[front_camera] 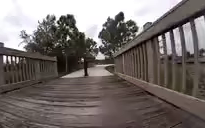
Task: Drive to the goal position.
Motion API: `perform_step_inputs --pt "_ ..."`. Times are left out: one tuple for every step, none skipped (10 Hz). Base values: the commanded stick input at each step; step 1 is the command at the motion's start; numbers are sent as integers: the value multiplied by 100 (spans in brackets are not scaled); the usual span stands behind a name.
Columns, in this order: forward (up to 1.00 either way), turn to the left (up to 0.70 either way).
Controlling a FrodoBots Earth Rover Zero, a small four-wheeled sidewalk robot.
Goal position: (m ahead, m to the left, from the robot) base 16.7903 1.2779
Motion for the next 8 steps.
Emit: perform_step_inputs --pt "85 0" --pt "85 0" --pt "85 0" --pt "85 0" --pt "85 0" --pt "85 0" --pt "85 0" --pt "85 0"
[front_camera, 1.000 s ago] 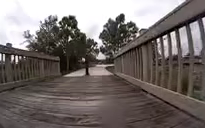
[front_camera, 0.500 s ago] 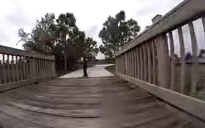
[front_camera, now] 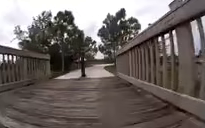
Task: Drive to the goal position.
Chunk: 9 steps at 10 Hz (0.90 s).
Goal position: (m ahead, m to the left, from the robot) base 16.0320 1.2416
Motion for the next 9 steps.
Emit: perform_step_inputs --pt "85 0" --pt "85 0" --pt "85 0" --pt "85 0" --pt "85 0" --pt "85 0" --pt "85 0" --pt "85 0" --pt "85 0"
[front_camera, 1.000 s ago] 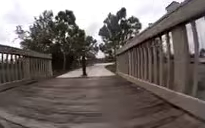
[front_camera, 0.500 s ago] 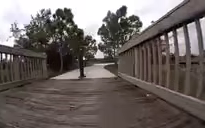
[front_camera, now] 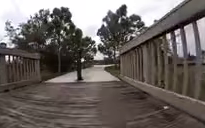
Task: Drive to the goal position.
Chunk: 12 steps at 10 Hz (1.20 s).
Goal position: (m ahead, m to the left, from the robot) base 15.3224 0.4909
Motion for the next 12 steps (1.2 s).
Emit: perform_step_inputs --pt "85 0" --pt "85 0" --pt "85 0" --pt "85 0" --pt "85 0" --pt "85 0" --pt "85 0" --pt "85 0" --pt "85 0" --pt "85 0" --pt "85 0" --pt "85 0"
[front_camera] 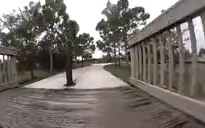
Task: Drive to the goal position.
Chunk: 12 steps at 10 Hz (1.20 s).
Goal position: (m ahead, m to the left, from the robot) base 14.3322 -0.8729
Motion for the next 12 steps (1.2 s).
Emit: perform_step_inputs --pt "85 0" --pt "85 0" --pt "85 0" --pt "85 0" --pt "85 0" --pt "85 0" --pt "85 0" --pt "85 0" --pt "85 0" --pt "85 0" --pt "85 0" --pt "85 0"
